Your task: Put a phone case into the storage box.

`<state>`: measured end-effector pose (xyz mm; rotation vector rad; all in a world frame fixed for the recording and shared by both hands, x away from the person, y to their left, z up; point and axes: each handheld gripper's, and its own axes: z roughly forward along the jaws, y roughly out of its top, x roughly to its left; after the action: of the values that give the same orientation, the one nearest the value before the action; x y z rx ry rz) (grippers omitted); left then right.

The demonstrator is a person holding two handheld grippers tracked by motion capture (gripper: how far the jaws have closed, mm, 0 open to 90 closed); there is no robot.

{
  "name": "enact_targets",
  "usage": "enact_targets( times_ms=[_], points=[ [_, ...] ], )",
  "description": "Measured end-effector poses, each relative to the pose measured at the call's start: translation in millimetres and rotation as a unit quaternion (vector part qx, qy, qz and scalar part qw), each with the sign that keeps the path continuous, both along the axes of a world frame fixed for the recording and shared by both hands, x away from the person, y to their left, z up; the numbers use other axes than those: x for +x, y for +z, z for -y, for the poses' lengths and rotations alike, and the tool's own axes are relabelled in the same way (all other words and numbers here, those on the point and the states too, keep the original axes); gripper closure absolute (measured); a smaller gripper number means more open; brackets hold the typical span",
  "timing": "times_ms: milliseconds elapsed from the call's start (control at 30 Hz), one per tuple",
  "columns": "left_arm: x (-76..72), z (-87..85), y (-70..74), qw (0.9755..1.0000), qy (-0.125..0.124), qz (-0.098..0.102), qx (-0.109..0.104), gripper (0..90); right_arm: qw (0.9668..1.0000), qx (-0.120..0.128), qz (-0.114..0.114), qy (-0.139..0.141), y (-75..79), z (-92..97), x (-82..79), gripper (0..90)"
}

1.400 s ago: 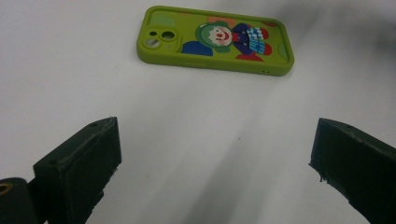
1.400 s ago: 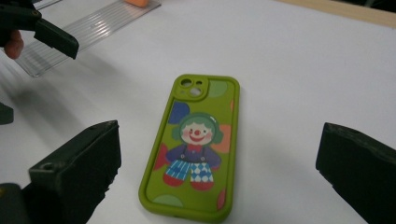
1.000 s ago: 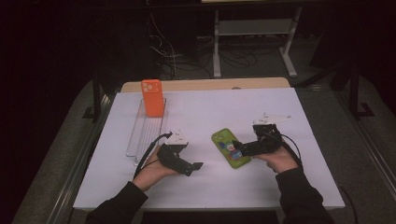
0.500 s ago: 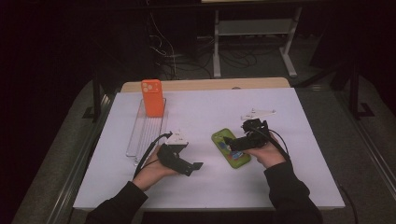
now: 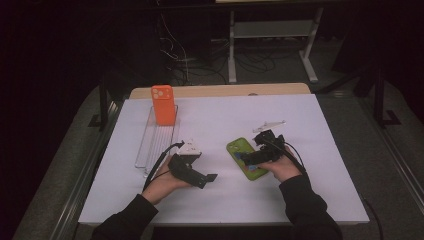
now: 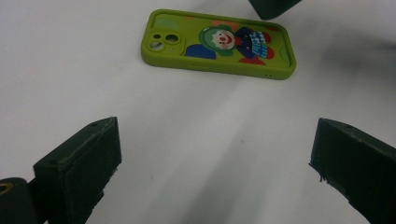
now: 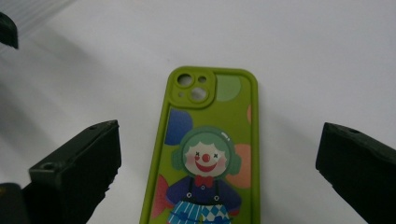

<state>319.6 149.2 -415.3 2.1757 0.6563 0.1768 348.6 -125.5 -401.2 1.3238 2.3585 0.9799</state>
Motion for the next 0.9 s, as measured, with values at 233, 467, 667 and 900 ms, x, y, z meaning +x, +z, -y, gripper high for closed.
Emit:
enact_targets(
  times_ms=[233, 467, 667, 900],
  points=[
    [-0.9, 0.4, 0.0, 1.0000, 0.006, -0.006, -0.004, 1.1, 0.9993, -0.031, -0.022, 0.002, -12.3, -7.9, 0.7, 0.0],
    [-1.3, 0.4, 0.4, 0.9998, 0.011, -0.010, -0.011, 1.2, 0.9978, -0.052, -0.041, 0.009, -25.0, -13.0, 1.1, 0.4],
    [-0.8, 0.5, 0.1, 0.9999, 0.010, -0.009, -0.010, 1.1, 0.9960, -0.064, -0.063, -0.001, -31.9, -14.7, 0.0, 3.9],
    [-0.2, 0.0, 0.1, 1.0000, 0.005, -0.007, -0.002, 1.1, 0.9946, -0.080, -0.066, 0.001, -35.6, -18.1, -0.6, 7.1]
  ],
)
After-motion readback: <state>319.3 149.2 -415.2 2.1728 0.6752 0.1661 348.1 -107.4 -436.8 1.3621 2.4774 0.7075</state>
